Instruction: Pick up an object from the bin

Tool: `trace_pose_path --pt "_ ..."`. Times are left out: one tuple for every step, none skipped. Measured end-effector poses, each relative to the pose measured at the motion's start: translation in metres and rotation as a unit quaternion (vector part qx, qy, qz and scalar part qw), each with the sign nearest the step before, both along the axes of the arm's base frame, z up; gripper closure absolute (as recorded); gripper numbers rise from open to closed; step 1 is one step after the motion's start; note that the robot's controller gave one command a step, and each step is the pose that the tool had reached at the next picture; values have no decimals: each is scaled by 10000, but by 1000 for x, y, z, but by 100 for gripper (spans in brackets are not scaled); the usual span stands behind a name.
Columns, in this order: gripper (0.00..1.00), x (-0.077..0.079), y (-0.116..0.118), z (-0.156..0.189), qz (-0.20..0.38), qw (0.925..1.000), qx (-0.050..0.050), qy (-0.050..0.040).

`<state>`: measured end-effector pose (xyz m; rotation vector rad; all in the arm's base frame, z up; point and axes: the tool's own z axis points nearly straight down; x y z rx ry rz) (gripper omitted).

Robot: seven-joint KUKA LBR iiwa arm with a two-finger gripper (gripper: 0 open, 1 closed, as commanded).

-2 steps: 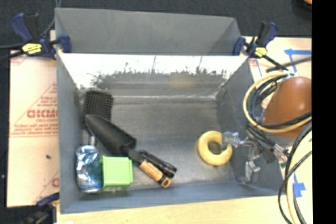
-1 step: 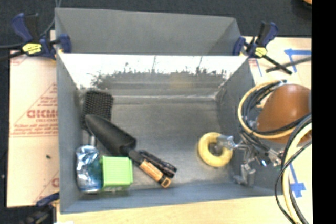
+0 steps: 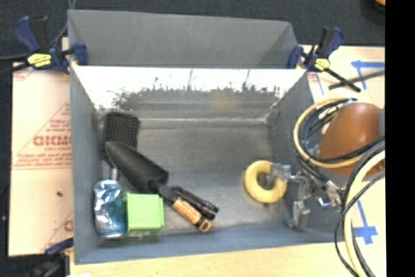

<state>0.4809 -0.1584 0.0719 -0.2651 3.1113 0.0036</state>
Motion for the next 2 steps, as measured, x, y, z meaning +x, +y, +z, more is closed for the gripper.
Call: trace_pose_path --pt "0 1 2 2 1023 9947 -42 -40" --pt "100 2 2 0 43 10000 10 -31"
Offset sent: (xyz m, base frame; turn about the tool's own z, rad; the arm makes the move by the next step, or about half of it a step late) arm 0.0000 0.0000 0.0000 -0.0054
